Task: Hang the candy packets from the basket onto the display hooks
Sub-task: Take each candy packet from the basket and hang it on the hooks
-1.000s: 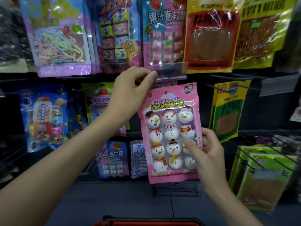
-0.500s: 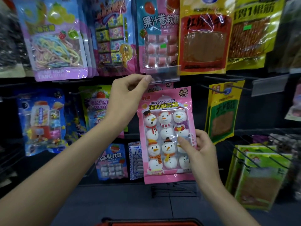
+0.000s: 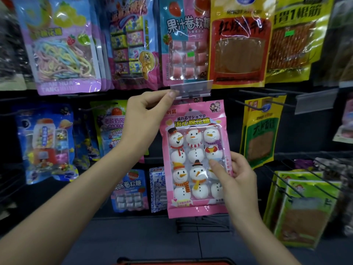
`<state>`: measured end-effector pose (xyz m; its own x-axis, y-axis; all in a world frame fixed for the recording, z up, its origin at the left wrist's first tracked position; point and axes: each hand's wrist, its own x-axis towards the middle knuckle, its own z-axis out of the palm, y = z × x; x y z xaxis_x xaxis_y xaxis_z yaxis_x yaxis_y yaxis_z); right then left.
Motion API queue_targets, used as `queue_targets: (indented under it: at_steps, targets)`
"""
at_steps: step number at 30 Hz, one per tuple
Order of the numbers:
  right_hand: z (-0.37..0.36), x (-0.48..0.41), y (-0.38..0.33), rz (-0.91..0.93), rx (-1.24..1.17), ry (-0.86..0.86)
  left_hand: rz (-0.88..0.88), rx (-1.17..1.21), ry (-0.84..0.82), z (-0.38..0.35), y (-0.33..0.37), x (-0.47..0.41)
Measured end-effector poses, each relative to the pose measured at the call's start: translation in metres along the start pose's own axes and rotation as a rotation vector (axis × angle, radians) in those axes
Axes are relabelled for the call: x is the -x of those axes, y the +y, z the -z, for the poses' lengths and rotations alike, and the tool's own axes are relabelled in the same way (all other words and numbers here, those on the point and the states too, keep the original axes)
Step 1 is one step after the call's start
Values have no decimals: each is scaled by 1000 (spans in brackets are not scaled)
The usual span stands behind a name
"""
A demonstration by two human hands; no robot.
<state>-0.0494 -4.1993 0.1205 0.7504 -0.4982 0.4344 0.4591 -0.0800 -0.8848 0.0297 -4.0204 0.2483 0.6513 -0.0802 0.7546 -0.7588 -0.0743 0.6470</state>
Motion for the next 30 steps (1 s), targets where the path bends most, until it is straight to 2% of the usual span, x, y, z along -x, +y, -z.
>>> queue_targets:
  at_steps: [5, 9, 13, 16, 19, 30]
  targets:
    - [-4, -2, 5, -14, 4, -13, 13, -14, 18, 0, -2, 3]
    - [-9, -5, 11, -40, -12, -11, 108, -103, 45, -2, -18, 15]
    - [-16, -10, 15, -78, -43, -13, 322, -31, 63, -11, -35, 33]
    - [-22, -14, 18, -119, -83, -14, 507, -52, 5, -17, -49, 49]
    - [-27, -18, 22, -144, -111, -1, 595, 52, -15, -21, -66, 60]
    - [-45, -65, 33, -216, -84, 4, 649, 83, 90, -30, -100, 41]
